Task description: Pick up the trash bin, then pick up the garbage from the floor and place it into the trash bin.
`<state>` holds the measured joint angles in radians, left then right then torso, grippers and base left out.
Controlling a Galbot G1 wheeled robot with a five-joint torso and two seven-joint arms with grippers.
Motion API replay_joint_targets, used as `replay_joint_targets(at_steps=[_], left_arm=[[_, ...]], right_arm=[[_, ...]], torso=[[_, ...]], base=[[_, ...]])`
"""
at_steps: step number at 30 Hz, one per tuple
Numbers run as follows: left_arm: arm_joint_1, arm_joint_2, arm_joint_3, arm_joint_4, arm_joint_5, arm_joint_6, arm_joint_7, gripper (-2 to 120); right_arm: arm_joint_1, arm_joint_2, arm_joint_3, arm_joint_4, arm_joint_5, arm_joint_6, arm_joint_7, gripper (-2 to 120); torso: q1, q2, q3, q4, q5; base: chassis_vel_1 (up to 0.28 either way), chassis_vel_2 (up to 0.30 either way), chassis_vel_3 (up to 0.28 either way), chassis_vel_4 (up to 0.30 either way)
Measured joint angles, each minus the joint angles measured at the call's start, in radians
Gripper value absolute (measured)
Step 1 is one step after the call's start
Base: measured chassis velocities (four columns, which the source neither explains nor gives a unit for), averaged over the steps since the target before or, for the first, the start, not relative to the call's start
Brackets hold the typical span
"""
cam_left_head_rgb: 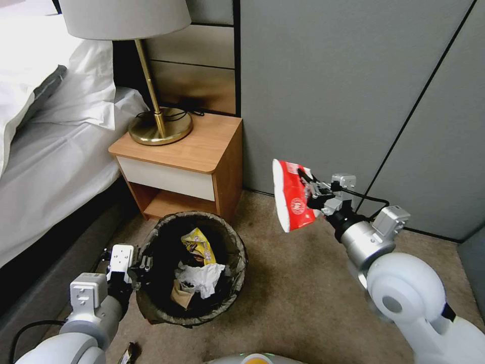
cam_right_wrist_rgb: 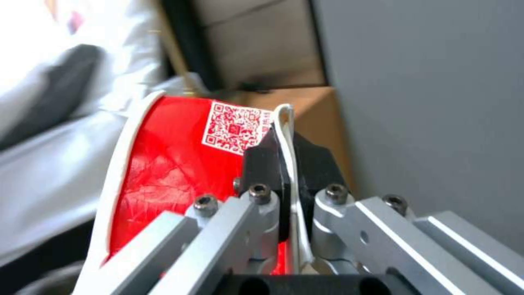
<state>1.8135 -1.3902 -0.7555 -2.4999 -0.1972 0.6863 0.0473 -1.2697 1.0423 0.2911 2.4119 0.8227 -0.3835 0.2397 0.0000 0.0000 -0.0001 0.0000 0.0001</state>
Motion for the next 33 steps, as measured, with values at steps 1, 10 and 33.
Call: replay_joint_targets(at_steps=[1, 10, 33], left_arm=[[0.000, -0.002, 0.002, 0.000, 0.001, 0.001, 0.000, 3], [-0.001, -0.005, 0.014, 0.000, 0.013, 0.002, -0.001, 3], [0.002, -0.025, 0.011, 0.000, 0.037, 0.010, 0.008, 3]], right_arm=[[0.000, 0.001, -0.014, 0.011, -0.006, -0.005, -0.027, 0], [0.030, -0.011, -0.140, -0.040, -0.154, 0.037, -0.226, 0], [0.275, 0.075, -0.635, -0.235, -0.265, 0.018, -0.175, 0]], torso=[[0.000, 0.000, 0.000, 0.0000, -0.0002], [0.000, 0.000, 0.000, 0.0000, -0.0002], [0.000, 0.000, 0.000, 0.0000, -0.0002]], base=[[0.000, 0.000, 0.000, 0.000], [0.000, 0.000, 0.000, 0.000], [0.000, 0.000, 0.000, 0.000]])
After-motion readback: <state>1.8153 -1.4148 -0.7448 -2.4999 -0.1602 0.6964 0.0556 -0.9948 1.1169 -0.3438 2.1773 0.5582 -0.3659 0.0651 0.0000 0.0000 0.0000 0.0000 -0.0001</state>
